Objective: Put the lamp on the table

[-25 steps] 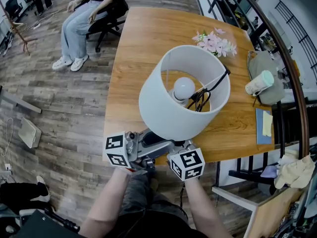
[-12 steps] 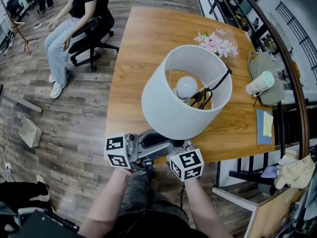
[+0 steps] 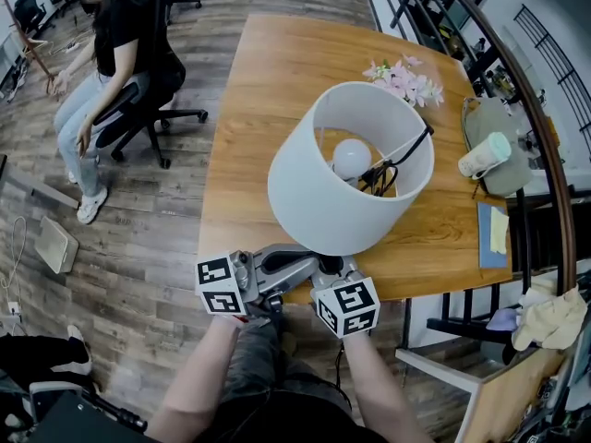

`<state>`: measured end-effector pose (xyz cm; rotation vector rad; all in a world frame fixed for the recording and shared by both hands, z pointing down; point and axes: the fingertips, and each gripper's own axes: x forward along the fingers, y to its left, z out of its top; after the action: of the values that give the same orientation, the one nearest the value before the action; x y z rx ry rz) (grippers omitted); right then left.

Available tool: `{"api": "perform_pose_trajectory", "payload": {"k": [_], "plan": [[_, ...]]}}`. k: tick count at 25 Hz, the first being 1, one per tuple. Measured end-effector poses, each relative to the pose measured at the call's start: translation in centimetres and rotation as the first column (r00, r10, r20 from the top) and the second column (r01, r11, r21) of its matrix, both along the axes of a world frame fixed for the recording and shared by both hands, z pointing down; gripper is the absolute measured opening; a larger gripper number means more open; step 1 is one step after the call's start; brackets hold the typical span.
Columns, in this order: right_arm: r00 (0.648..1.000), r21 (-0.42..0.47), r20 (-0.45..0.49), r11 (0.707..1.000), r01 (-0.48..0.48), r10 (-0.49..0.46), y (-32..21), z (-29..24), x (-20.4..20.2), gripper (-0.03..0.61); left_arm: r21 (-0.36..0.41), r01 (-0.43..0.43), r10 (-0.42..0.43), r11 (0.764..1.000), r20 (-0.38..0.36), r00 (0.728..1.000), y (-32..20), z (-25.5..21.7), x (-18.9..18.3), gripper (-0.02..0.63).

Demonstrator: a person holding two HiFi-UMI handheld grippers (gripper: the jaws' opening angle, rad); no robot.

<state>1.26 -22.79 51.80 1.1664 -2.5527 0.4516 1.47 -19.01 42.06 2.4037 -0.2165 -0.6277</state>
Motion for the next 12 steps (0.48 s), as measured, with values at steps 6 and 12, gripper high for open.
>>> {"api": "perform_pose_trajectory", "payload": {"k": [6,12], "plan": [[1.0,0.007,0.005,1.0,-0.006,0.006,0.6,-0.3,-0.1,0.008,-0.001,0.06,-0.06,0.998,0.066,0.996,-0.1,0.9,-0.5,-0.003],[1.0,0.027,0.013,1.0,-0.012,0.012,1.4,-1.0,-0.2,0.008,0.027,0.121,-0.124,0.992,0.209,0.97,-0.1,2.0,-0.3,-0.003]]}}
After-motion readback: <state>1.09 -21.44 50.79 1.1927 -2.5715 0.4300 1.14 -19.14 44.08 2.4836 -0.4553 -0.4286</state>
